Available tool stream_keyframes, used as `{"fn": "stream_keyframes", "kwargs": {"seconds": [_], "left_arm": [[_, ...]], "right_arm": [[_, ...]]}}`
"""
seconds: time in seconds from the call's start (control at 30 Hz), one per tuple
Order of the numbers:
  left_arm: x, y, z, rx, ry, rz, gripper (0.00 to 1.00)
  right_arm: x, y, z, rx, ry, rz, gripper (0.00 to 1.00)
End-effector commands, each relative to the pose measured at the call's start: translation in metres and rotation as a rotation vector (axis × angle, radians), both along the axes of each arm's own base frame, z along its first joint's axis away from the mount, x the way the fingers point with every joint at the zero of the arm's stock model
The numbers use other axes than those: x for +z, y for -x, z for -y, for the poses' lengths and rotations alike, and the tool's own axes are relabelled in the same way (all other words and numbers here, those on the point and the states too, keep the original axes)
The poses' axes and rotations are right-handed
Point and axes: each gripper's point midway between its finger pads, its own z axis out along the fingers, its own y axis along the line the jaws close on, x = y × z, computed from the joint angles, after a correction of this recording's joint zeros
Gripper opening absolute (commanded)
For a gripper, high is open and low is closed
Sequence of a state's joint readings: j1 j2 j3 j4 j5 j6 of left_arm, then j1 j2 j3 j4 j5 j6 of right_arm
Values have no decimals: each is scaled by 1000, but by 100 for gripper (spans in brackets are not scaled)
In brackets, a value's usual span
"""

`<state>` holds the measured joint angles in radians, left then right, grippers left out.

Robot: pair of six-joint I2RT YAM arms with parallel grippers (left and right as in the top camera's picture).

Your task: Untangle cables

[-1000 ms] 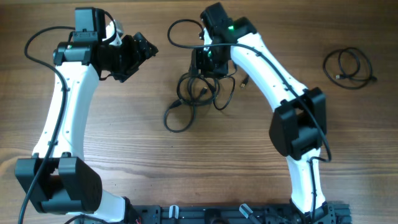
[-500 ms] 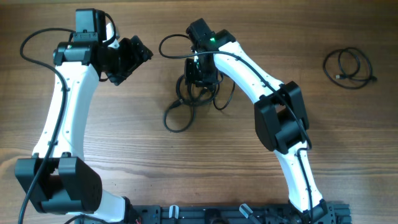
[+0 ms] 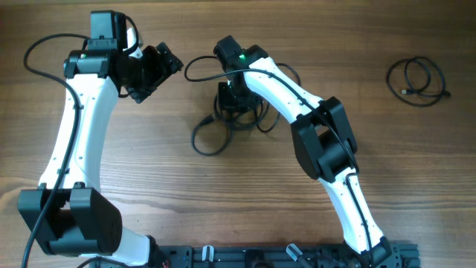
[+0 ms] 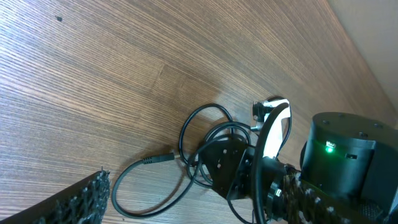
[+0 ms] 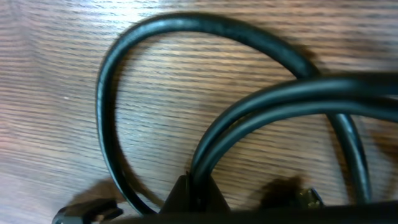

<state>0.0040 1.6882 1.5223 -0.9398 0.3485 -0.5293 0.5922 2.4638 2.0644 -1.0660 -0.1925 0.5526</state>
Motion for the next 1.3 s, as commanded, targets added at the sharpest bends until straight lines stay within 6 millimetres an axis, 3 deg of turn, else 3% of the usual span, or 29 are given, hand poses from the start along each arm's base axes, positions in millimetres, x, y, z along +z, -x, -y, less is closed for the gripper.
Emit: {"fn": "stream_keyframes", "kwargs": {"seconds": [0.0, 0.1, 0.23, 0.43, 0.47, 0.5, 0.7, 0.87, 1.0, 1.13, 1.27], "left_arm": [[-1, 2, -3, 7, -9, -3, 93], [-2, 3, -3, 7, -9, -11, 94], [-2, 4, -3, 7, -9, -12, 94], [1, 9, 23, -60, 53, -20, 93], [4, 13, 40, -106, 83, -17, 93], [6, 13, 49, -130, 100, -11, 93], [19, 20, 96, -260, 199, 29, 96], [21, 22, 104, -282, 208, 30, 96], [33, 12, 119, -355, 276, 112, 96], [20, 5, 128, -381, 333, 89, 95], [-1, -5, 136, -400, 379, 57, 86]], "right_arm": [[-31, 3, 23, 62, 137, -7, 4], [-15, -2, 27, 130, 166, 15, 4], [29, 0, 18, 207, 98, 52, 4], [139, -3, 4, 207, -67, 239, 4], [165, -3, 4, 203, -98, 294, 4], [174, -3, 4, 196, -109, 310, 4], [197, 0, 0, 185, -295, 261, 4], [223, -14, 4, 164, -549, 216, 4], [228, -7, 1, 195, -599, 193, 4], [233, 1, -5, 232, -646, 175, 4], [233, 2, -5, 233, -647, 170, 5]]}}
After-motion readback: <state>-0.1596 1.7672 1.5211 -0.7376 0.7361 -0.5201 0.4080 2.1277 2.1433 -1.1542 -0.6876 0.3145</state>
